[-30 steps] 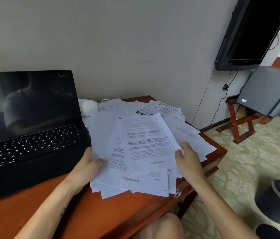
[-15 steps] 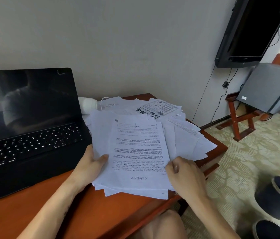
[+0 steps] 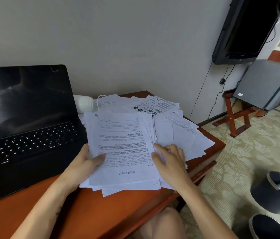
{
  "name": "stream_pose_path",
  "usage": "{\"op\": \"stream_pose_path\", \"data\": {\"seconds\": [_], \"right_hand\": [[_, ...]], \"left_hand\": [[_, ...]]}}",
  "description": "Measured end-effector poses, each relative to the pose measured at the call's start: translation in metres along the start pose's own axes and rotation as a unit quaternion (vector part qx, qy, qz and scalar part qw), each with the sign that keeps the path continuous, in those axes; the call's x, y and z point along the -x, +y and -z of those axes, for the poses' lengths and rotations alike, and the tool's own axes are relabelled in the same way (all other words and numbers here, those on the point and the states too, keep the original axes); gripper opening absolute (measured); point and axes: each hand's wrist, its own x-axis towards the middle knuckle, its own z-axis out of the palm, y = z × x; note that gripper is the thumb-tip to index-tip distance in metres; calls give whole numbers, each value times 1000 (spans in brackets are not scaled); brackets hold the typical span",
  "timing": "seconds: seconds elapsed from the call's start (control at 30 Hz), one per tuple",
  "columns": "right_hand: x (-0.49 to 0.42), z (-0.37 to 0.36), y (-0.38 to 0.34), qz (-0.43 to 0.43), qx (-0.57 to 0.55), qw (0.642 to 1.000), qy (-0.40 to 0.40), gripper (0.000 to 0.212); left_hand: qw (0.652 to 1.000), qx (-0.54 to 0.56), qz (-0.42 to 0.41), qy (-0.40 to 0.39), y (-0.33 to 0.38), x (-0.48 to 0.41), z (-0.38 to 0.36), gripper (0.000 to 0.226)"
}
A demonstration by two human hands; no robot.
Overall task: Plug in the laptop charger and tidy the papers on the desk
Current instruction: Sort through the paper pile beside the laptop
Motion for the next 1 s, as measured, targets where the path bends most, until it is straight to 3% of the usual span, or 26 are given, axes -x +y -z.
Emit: {"op": "stream_pose_path", "data": {"seconds": [0.13,0.3,0.43,0.57,1.0], "right_hand": [[2,5,13,-116,128,984,49,63],[1,12,3,-187,223,957,5,91],[-17,19,-5,-233,148,961,-31,96],[-18,15,-6,-275,109,955,-27,115],[-28,15,-4,-282,-42,957,-50,121]], "left_hand": [[999,-24,-16,35,1,2,0,33],[992,-10,-75,100,8,3,6,31],[986,-1,-93,135,10,2,6,37],[981,21,-94,168,10,1,5,42],[977,55,-88,184,7,-4,9,41]]}}
